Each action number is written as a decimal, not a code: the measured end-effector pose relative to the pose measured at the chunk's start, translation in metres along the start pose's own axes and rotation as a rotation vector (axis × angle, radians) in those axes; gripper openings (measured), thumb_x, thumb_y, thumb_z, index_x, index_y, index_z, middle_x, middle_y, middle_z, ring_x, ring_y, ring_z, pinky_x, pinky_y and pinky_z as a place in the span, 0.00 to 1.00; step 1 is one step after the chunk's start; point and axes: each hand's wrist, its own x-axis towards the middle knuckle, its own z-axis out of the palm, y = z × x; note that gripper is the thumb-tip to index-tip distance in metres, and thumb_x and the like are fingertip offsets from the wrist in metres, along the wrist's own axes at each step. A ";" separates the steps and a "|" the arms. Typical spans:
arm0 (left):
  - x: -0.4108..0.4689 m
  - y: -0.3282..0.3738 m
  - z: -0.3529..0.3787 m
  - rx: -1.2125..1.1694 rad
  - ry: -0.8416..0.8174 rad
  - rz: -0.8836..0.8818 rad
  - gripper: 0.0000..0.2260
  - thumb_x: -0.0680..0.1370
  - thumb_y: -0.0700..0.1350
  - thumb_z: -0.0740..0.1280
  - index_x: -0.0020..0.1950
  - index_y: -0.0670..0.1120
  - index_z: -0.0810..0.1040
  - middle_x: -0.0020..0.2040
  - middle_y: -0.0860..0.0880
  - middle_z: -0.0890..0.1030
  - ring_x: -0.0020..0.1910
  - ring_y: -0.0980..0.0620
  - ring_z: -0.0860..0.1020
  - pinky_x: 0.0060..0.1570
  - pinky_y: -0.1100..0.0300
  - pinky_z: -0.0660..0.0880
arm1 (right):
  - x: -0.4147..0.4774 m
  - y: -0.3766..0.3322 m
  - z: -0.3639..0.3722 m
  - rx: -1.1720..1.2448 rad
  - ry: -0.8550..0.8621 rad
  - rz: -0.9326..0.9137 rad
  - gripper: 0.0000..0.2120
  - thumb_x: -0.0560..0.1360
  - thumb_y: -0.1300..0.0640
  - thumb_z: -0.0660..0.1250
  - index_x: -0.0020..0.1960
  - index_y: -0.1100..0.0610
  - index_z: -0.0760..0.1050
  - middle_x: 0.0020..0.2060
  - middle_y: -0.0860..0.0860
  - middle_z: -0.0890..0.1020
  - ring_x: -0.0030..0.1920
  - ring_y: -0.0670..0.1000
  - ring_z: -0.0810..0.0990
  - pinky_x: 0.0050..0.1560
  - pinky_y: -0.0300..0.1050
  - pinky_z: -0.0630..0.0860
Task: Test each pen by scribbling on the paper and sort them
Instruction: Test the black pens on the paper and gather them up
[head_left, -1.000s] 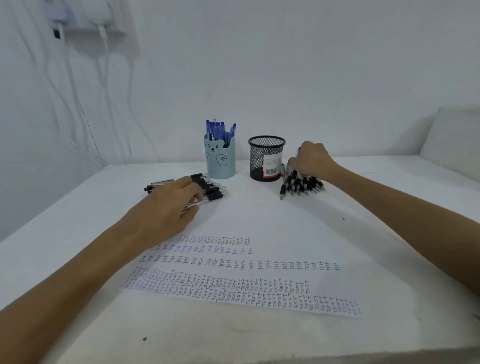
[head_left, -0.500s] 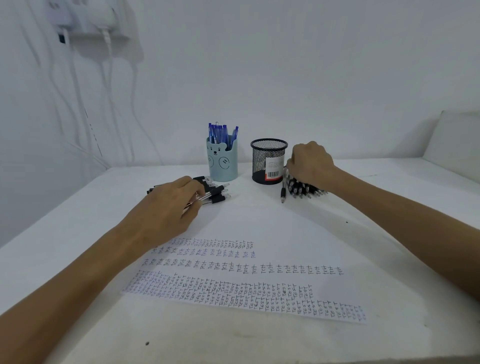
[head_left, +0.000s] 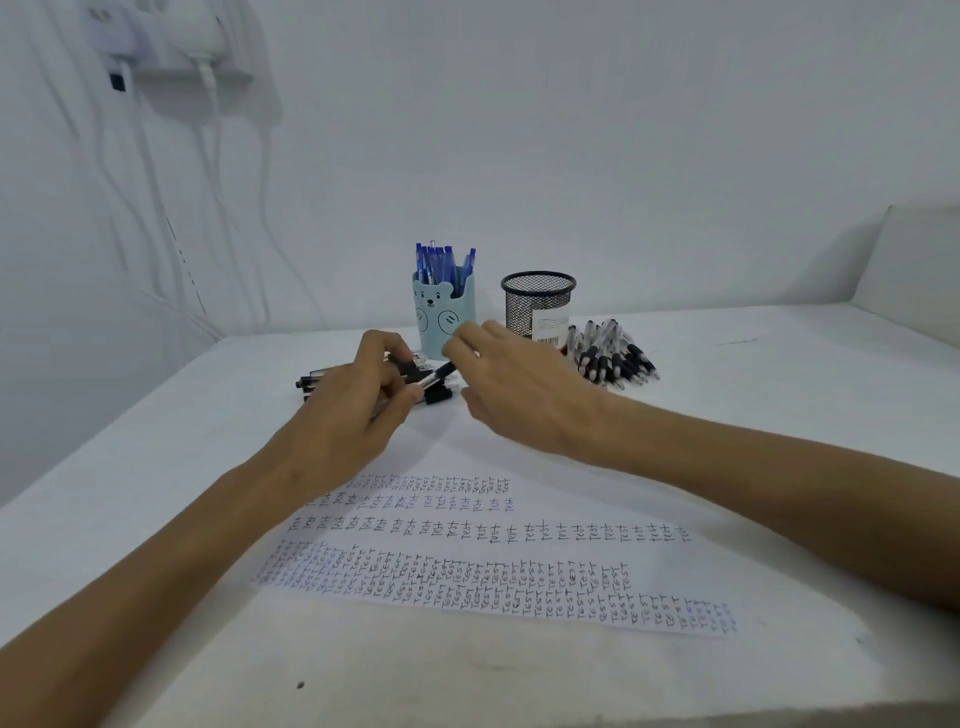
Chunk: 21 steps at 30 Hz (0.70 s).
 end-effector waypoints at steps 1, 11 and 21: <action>-0.001 0.002 0.001 -0.025 0.006 0.004 0.10 0.83 0.45 0.64 0.61 0.49 0.65 0.36 0.53 0.79 0.35 0.53 0.75 0.37 0.62 0.71 | -0.001 -0.003 0.008 0.020 0.023 -0.015 0.20 0.80 0.59 0.64 0.71 0.60 0.67 0.61 0.55 0.75 0.58 0.55 0.74 0.39 0.52 0.80; -0.004 0.004 -0.005 -0.228 0.075 -0.016 0.14 0.84 0.58 0.52 0.60 0.51 0.69 0.43 0.50 0.83 0.39 0.48 0.78 0.39 0.55 0.75 | -0.010 0.008 0.011 0.266 0.083 0.007 0.28 0.75 0.29 0.61 0.40 0.56 0.69 0.37 0.49 0.72 0.42 0.51 0.67 0.46 0.47 0.70; -0.007 0.000 -0.007 -0.038 -0.154 -0.014 0.18 0.83 0.62 0.49 0.59 0.56 0.74 0.49 0.58 0.80 0.50 0.55 0.78 0.49 0.56 0.74 | -0.024 0.015 -0.006 0.436 -0.150 0.161 0.36 0.67 0.19 0.58 0.36 0.55 0.65 0.36 0.48 0.71 0.44 0.51 0.66 0.44 0.48 0.67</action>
